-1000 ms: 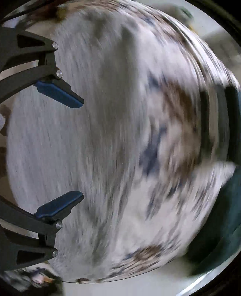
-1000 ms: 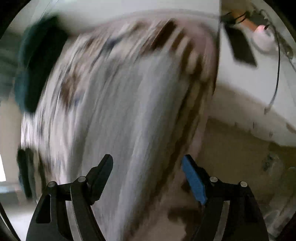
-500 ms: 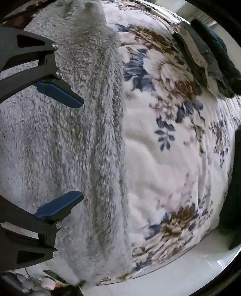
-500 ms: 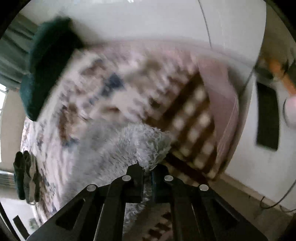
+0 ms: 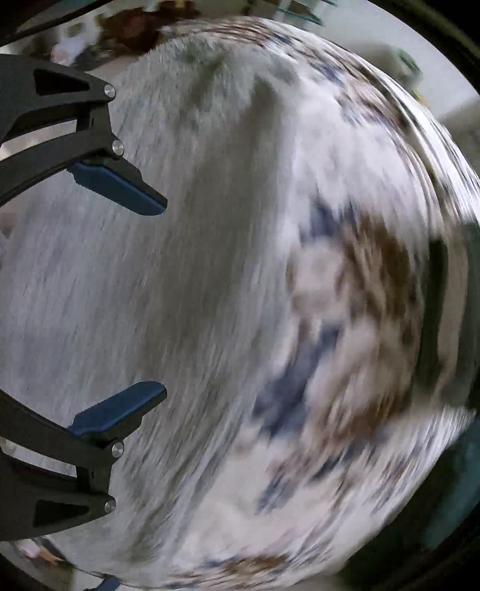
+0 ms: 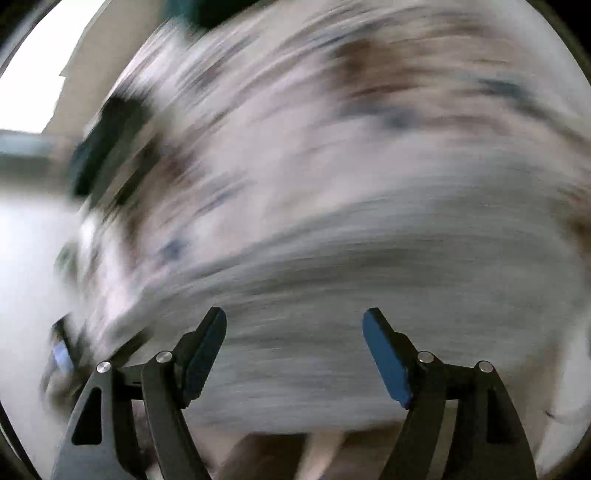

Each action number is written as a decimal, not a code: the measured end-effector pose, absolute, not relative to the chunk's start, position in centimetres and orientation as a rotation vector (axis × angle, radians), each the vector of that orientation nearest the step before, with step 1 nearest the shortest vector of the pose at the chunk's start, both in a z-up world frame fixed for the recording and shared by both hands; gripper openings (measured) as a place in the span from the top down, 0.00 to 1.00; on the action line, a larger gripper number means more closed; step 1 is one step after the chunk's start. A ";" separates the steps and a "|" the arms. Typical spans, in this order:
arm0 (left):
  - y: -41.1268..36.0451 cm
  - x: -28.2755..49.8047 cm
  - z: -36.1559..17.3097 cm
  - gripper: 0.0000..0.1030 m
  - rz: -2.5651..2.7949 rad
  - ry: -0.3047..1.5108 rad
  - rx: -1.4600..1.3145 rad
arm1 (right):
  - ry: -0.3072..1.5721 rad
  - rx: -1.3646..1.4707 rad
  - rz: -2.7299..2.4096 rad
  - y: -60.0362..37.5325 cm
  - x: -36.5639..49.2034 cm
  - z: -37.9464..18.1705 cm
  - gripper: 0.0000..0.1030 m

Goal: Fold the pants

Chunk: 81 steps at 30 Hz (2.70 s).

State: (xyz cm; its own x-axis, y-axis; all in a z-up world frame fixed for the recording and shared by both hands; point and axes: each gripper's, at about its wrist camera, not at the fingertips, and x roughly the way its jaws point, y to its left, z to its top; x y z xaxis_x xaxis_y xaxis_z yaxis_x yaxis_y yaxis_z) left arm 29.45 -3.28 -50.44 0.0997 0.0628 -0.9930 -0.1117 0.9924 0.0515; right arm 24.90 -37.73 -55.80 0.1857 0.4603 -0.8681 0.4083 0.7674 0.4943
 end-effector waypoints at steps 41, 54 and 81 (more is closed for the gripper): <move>11.7 29.2 -58.2 0.11 0.237 1.642 -0.164 | 2.088 1.097 0.406 -12.8 36.2 -72.7 0.34; 11.5 31.3 -57.8 0.11 0.223 1.649 -0.189 | 1.918 1.046 0.398 -16.2 41.3 -66.4 0.81; 10.4 33.5 -56.1 0.11 0.185 1.612 -0.196 | 1.934 0.430 0.570 -11.8 46.5 -66.4 0.68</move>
